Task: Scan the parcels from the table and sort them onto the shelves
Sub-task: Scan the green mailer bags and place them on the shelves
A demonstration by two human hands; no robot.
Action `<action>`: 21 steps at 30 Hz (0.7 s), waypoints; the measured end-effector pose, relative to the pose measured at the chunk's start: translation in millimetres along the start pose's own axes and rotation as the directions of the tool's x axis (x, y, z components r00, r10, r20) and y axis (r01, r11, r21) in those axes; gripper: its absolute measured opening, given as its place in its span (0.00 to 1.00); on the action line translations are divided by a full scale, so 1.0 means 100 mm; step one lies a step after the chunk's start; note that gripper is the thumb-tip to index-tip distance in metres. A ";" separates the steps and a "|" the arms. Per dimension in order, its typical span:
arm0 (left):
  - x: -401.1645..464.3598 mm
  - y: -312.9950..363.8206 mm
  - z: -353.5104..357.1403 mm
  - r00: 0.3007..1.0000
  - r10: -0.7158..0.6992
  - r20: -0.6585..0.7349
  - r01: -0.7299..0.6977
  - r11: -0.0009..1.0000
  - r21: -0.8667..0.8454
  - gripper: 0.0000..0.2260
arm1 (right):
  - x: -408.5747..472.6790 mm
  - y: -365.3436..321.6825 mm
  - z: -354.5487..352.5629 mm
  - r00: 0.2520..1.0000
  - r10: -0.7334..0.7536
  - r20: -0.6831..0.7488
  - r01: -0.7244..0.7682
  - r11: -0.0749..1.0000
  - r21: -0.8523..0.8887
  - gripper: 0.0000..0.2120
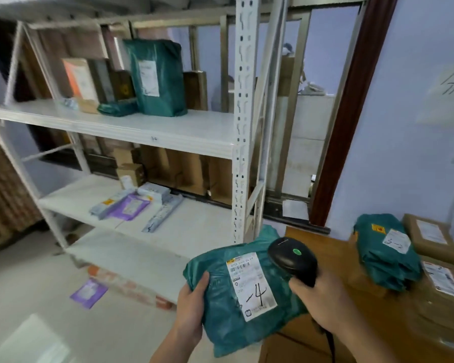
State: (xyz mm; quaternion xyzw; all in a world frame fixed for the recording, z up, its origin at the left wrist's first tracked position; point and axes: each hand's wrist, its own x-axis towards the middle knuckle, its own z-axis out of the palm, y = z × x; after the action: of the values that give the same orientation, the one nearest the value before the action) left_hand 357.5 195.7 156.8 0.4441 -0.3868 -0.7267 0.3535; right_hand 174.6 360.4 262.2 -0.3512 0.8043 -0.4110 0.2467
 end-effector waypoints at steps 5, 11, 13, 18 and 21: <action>-0.11 0.50 -0.52 0.992 0.096 -0.081 -0.103 0.992 -0.080 0.08 | 0.00 -0.52 0.42 0.991 -0.128 0.039 0.129 0.991 -0.025 0.09; -0.08 1.29 -1.13 0.974 0.194 -0.113 -0.208 0.970 -0.126 0.07 | 0.16 -1.40 0.98 0.968 -0.234 0.087 0.240 0.969 -0.062 0.03; -0.03 1.57 -1.34 0.968 0.226 -0.111 -0.239 0.963 -0.125 0.08 | 0.25 -1.71 1.19 0.957 -0.273 0.098 0.281 0.957 -0.075 0.05; 0.18 2.24 -1.85 0.949 0.301 -0.090 -0.311 0.941 -0.132 0.10 | 0.41 -2.36 1.73 0.932 -0.343 0.116 0.344 0.939 0.004 0.05; 0.36 2.60 -2.09 0.933 0.344 -0.102 -0.355 0.926 -0.127 0.11 | 0.53 -2.67 1.99 0.921 -0.373 0.110 0.371 0.928 0.041 0.06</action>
State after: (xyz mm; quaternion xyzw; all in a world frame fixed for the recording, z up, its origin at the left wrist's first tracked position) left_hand 580.9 -4.4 307.7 0.3695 -0.3926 -0.6601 0.5231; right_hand 374.5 111.7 371.7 -0.5183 0.7034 -0.4370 0.2135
